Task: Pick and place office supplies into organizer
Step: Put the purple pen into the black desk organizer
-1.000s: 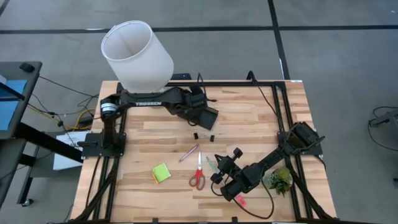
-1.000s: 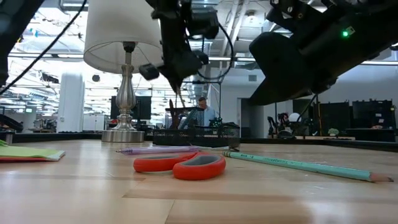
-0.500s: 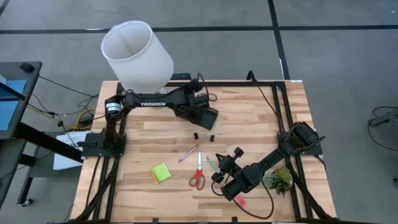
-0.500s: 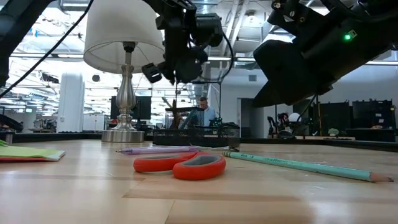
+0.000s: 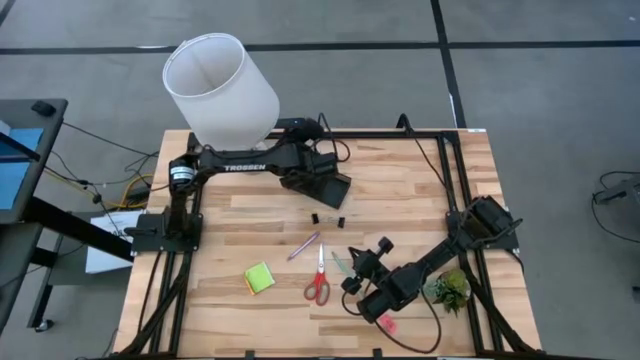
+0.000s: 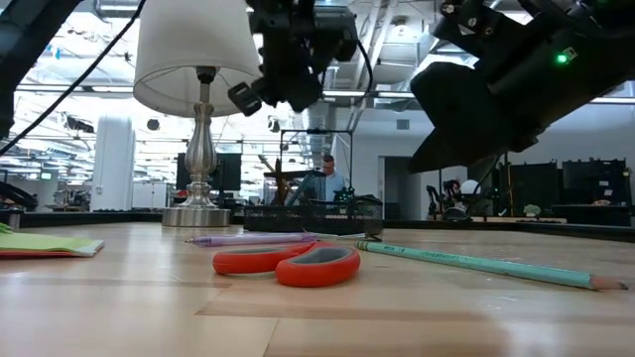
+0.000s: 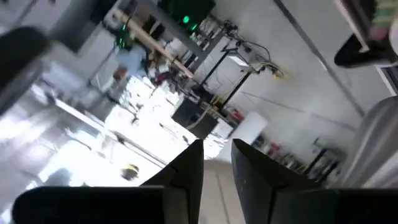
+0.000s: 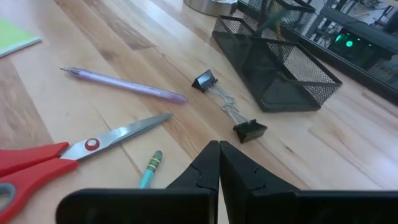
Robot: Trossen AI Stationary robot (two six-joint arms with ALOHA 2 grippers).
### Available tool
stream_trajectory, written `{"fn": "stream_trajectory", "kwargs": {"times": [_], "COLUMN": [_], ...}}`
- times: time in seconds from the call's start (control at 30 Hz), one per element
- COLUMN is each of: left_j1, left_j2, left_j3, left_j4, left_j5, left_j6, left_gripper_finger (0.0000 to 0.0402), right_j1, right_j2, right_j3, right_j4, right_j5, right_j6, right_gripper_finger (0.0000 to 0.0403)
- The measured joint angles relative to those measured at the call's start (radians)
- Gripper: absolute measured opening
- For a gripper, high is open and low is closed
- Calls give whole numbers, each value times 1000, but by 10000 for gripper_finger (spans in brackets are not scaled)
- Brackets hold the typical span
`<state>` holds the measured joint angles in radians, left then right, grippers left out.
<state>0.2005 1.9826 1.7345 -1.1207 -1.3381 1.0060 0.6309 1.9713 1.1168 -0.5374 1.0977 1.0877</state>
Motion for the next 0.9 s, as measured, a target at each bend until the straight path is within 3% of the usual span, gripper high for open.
{"fn": "stream_trajectory", "kwargs": {"times": [0.13, 0.2, 0.27, 0.43, 0.53, 0.7, 0.8, 0.9], "left_j1": [-35, -54, -70, -96, -109, -186, -266, -375], "left_j2": [-12, -13, -27, -155, -216, -363, -461, -571], "left_j3": [107, 179, 231, 264, 255, 142, 2, -189], "left_j4": [-260, -424, -449, -448, -451, -449, -447, -430], "left_j5": [4, 58, 148, 616, 806, 829, 819, 745], "left_j6": [-346, -561, -757, -947, -1052, -1142, -1286, -1495], "left_gripper_finger": [77, 77, 77, 77, 77, 77, 77, 77], "right_j1": [23, 45, 69, 125, 146, 161, 160, 160], "right_j2": [-10, -19, -31, -60, -64, -64, -64, -64], "right_j3": [0, 0, -1, 0, 1, 0, 0, 0], "right_j4": [-101, -143, -182, -240, -243, -244, -244, -244], "right_j5": [0, 2, 2, 42, 57, 56, 63, 97], "right_j6": [121, 169, 199, 279, 297, 310, 330, 329], "right_gripper_finger": [3, 3, 3, 3, 3, 3, 3, 3]}}
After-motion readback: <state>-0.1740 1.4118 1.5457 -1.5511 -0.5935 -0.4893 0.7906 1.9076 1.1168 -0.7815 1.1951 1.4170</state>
